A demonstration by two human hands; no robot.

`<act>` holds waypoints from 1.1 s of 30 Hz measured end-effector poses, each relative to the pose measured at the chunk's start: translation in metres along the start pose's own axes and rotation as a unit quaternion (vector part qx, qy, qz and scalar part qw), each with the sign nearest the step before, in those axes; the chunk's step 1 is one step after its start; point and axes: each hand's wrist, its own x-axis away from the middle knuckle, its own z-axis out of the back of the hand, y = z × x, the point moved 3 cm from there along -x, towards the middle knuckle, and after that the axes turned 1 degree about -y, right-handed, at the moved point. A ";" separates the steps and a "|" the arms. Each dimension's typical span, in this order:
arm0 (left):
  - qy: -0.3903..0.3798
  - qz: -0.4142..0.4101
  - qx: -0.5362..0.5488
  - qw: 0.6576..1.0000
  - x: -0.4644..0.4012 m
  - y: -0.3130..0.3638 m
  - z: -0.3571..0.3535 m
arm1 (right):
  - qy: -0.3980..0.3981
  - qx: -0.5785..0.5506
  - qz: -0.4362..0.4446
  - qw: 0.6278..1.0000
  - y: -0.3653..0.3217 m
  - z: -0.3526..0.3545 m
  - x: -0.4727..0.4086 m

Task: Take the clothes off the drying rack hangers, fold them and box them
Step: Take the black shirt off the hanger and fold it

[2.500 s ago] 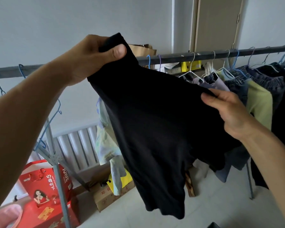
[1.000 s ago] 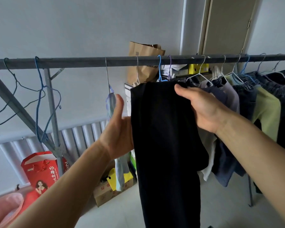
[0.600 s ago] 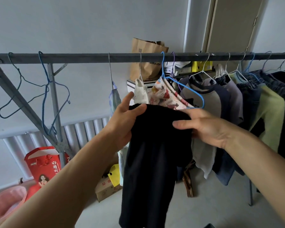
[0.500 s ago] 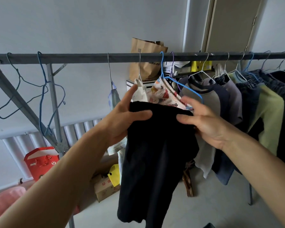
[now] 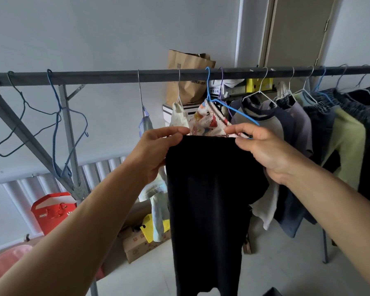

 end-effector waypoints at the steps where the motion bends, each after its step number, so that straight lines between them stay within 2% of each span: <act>1: -0.009 -0.007 0.006 1.000 0.001 -0.001 -0.001 | 0.002 0.007 -0.001 1.000 0.001 -0.001 -0.001; 5: -0.109 -0.041 0.042 0.992 0.006 -0.001 -0.007 | 0.008 -0.037 -0.018 0.999 0.003 -0.001 -0.007; 7: -0.094 -0.054 0.006 0.994 0.005 -0.003 -0.006 | -0.043 -0.032 -0.036 0.998 0.005 0.001 -0.007; 9: -0.056 -0.046 0.024 0.997 0.003 -0.007 -0.005 | -0.134 0.052 -0.057 0.988 0.012 0.001 -0.003; 11: -0.030 -0.038 0.051 0.998 0.001 -0.011 -0.002 | -0.168 0.110 -0.046 0.979 0.017 -0.003 0.001; 14: 0.009 -0.052 -0.014 0.999 0.001 -0.012 0.003 | -0.096 0.084 -0.008 0.992 0.017 0.000 0.000; 17: 0.030 -0.043 -0.034 0.998 -0.001 -0.009 0.007 | -0.082 0.027 0.029 0.996 0.016 0.002 -0.003; 21: -0.044 -0.011 -0.004 0.999 -0.001 -0.007 0.009 | -0.086 -0.034 0.027 0.995 0.011 0.003 -0.001; 22: -0.069 -0.015 -0.032 0.997 -0.001 -0.008 0.009 | -0.090 -0.017 0.034 0.995 0.010 0.004 0.000; 24: -0.102 -0.035 -0.135 0.985 -0.001 -0.008 0.008 | -0.067 0.090 0.064 0.992 0.007 0.005 0.001; 28: -0.095 -0.113 -0.367 0.918 -0.004 0.001 0.006 | 0.037 0.269 0.105 0.957 0.000 0.005 0.006; 30: -0.097 -0.126 -0.406 0.900 -0.007 0.007 0.008 | 0.066 0.308 0.130 0.940 -0.004 0.007 0.008; 32: -0.090 -0.135 -0.394 0.905 -0.009 0.012 0.013 | 0.072 0.311 0.164 0.933 -0.010 0.011 0.008; 33: -0.079 -0.140 -0.373 0.914 -0.009 0.014 0.016 | 0.063 0.288 0.163 0.941 -0.013 0.014 0.008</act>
